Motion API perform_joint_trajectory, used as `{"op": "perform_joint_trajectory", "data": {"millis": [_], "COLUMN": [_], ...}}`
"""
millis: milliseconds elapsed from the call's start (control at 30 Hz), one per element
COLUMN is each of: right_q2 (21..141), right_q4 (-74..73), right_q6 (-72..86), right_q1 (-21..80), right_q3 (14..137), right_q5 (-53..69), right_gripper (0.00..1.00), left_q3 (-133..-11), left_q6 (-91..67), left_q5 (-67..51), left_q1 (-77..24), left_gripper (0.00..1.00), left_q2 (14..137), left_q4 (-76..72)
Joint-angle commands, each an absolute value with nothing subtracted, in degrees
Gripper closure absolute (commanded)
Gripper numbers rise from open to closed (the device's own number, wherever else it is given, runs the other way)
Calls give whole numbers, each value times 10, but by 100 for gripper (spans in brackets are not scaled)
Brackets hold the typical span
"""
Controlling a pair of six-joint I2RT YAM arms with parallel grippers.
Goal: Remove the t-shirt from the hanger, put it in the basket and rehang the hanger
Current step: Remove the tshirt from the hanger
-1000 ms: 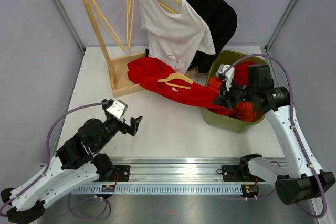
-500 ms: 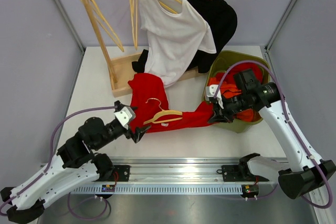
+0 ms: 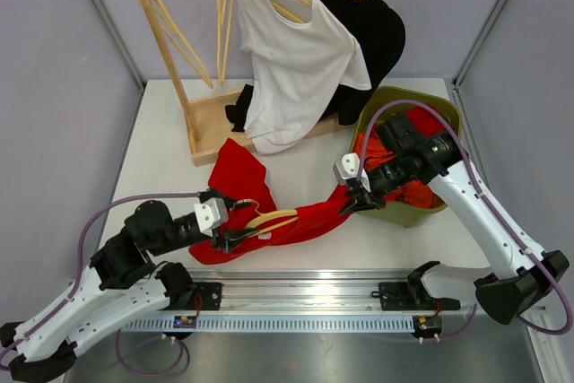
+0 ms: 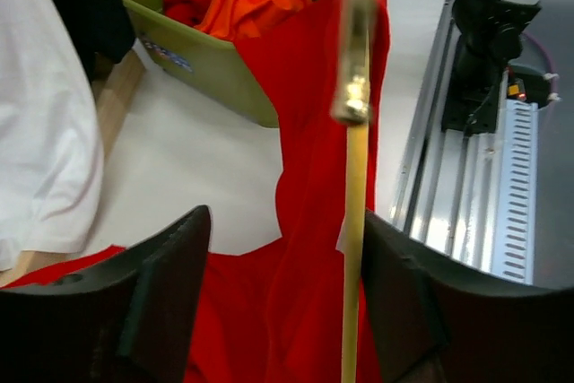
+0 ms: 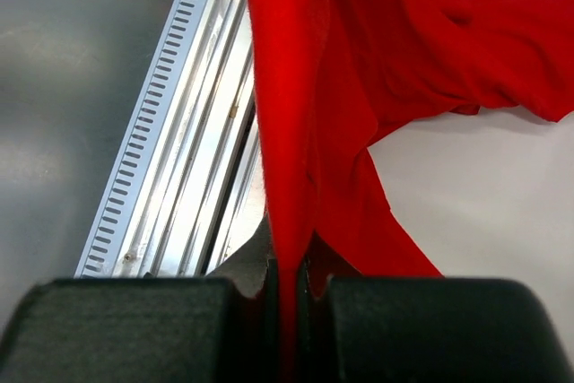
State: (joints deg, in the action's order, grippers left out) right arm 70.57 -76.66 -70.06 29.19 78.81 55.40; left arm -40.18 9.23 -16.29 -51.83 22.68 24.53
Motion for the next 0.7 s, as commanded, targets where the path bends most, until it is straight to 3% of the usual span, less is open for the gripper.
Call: {"op": "perform_joint_trajectory", "data": {"millis": [0,100,200,433,467,533,567,600,667], "right_q2": [705,709,716,740,744,748,753,755,762], "right_q4": [-795,-792,-793,-795,-782,-753,-719,-696,-637], "right_q6": [-700,-696,-695,-687,-679,-623,-601,-573,-492], "right_q1": [308,311,311,312,311,311,311,311,311], "right_q3": [809,813,821,850,853,860,862,867,881], "right_q5": [602,601,606,609,603,590,570,556,510], "right_gripper": [100,100,100,100,99,91,73,62,49], "left_q3": [-429,-430,-430,-426,-426,-424,-423,-422,-418], "left_q6": [89,87,84,80,78,72,66,63,55], "left_q5": [-214,-234,-251,-251,-240,-191,-170,-123,-75], "left_q1": [-518,-518,-518,-518,-518,-518,-518,-518,-518], "left_gripper": [43,55,58,100,100,100,100,100,100], "left_q2": [236,242,249,243,239,218,208,187,167], "left_q4": [239,242,248,243,243,236,233,230,222]}}
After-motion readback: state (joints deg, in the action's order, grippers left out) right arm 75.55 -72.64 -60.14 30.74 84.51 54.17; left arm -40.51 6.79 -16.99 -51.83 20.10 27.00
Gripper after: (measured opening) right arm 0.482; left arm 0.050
